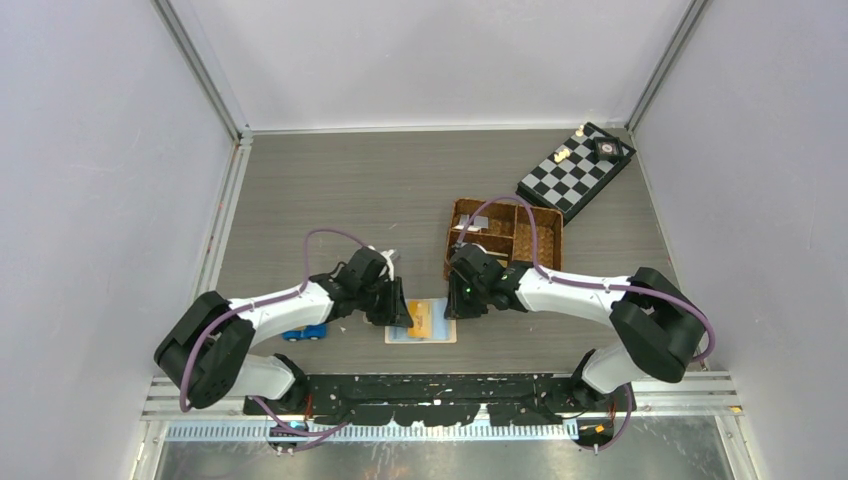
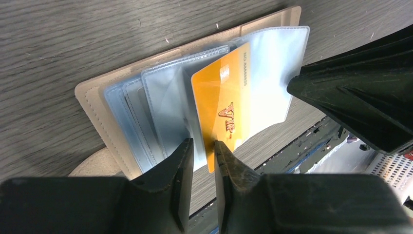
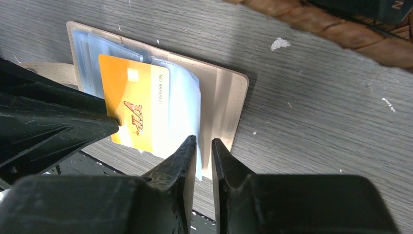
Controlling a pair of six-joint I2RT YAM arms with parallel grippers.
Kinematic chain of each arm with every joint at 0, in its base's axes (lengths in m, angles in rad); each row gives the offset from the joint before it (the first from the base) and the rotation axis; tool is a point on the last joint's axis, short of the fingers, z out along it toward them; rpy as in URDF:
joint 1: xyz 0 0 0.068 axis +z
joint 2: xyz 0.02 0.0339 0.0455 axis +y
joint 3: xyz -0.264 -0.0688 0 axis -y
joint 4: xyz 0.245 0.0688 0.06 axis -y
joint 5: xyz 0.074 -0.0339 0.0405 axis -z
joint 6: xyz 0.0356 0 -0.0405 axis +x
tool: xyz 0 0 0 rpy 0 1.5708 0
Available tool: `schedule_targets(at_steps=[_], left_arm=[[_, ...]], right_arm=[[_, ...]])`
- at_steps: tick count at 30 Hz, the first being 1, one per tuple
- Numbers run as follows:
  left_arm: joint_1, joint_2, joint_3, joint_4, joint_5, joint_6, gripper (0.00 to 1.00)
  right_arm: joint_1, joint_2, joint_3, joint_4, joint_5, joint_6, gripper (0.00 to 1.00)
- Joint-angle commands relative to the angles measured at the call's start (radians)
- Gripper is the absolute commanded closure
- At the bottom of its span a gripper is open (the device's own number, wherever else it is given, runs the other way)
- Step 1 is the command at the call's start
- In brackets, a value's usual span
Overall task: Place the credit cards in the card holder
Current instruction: Insert the credit card into the card holder.
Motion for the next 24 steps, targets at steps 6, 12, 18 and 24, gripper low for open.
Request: schedule_targets(at_steps=[6, 12, 18, 24], left_arm=[[-0.020, 0.011, 0.037, -0.032, -0.035, 0.026, 0.87], [-0.034, 0.024, 0.051, -0.028, -0.036, 0.019, 0.92], [-0.052, 0.051, 0.075, -0.011, -0.040, 0.008, 0.94], [-0.074, 0.091, 0.098, 0.001, -0.034, -0.001, 0.95]], right_arm=[[-0.002, 0.010, 0.001, 0.045, -0.019, 0.015, 0.88], [-0.001, 0.013, -0.006, 0.057, -0.028, 0.022, 0.96], [-0.002, 0.014, -0.016, 0.079, -0.042, 0.035, 0.99], [-0.001, 0.010, -0.030, 0.095, -0.035, 0.054, 0.99]])
